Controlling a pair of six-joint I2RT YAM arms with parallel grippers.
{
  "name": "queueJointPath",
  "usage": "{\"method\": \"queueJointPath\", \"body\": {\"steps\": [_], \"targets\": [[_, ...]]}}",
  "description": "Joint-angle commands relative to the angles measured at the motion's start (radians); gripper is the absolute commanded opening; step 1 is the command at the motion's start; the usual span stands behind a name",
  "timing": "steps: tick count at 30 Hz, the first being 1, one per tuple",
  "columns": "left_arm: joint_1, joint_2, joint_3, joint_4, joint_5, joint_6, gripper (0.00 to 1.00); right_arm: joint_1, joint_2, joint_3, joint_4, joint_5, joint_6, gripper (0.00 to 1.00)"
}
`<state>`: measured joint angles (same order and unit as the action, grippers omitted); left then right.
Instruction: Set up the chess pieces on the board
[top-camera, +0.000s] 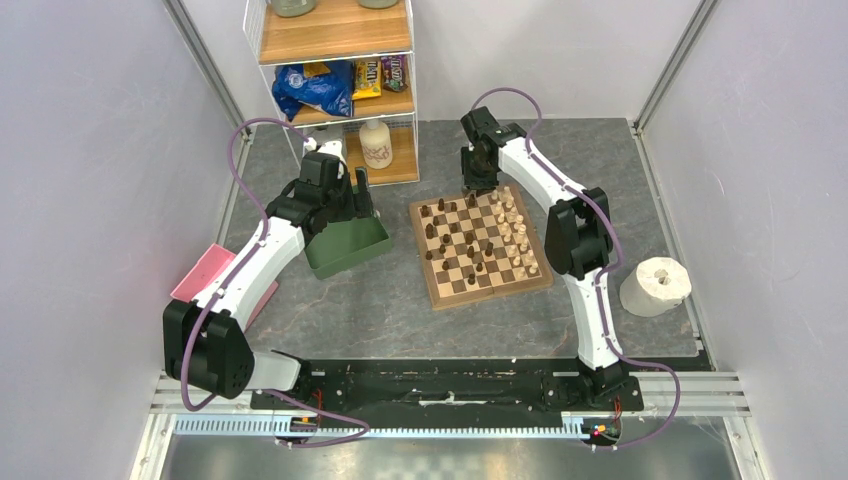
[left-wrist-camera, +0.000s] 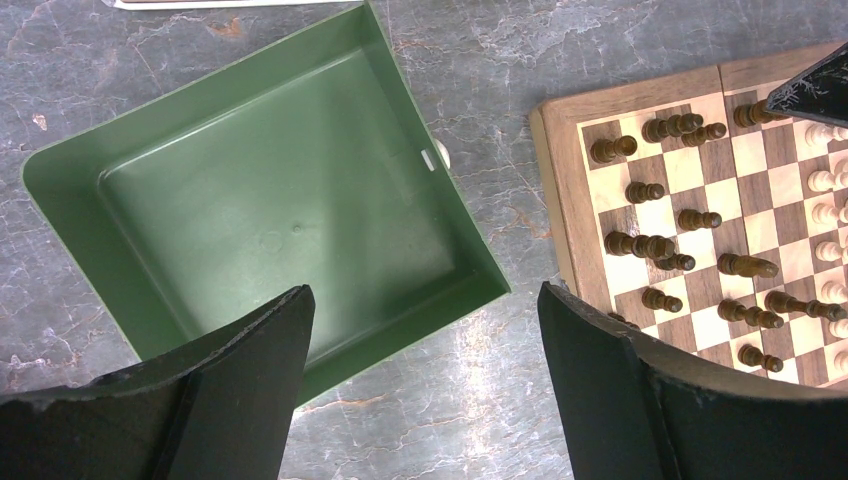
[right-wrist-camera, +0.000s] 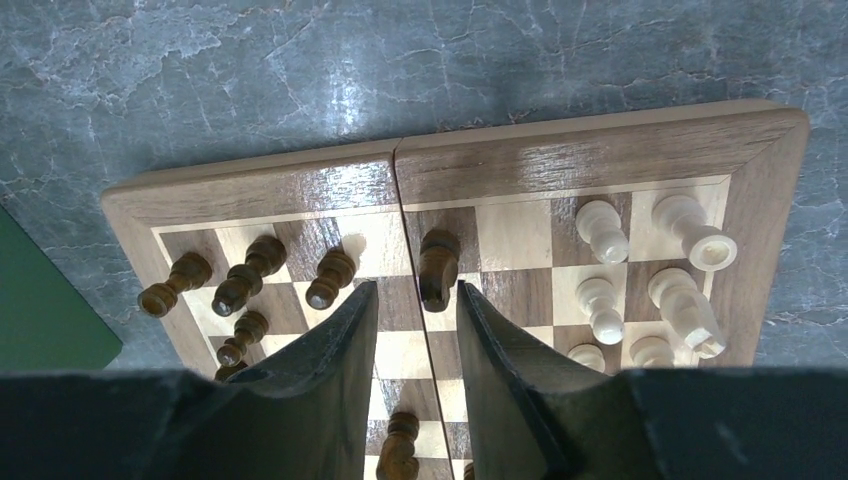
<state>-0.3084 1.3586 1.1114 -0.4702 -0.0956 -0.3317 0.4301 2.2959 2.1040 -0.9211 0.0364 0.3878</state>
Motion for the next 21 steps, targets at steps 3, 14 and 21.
{"method": "queueJointPath", "body": {"steps": [3, 14, 21], "targets": [[0.008, -0.023, 0.022, 0.021, -0.003, 0.002, 0.9, 0.0, 0.023, 0.047, -0.019, 0.034, -0.027, 0.4], [0.008, -0.027, 0.017, 0.022, 0.005, -0.002, 0.9, 0.001, 0.027, 0.055, -0.013, 0.031, -0.039, 0.18], [0.008, -0.03, 0.014, 0.022, 0.003, -0.003, 0.89, 0.009, -0.063, 0.02, -0.019, 0.07, -0.051, 0.09]]}}
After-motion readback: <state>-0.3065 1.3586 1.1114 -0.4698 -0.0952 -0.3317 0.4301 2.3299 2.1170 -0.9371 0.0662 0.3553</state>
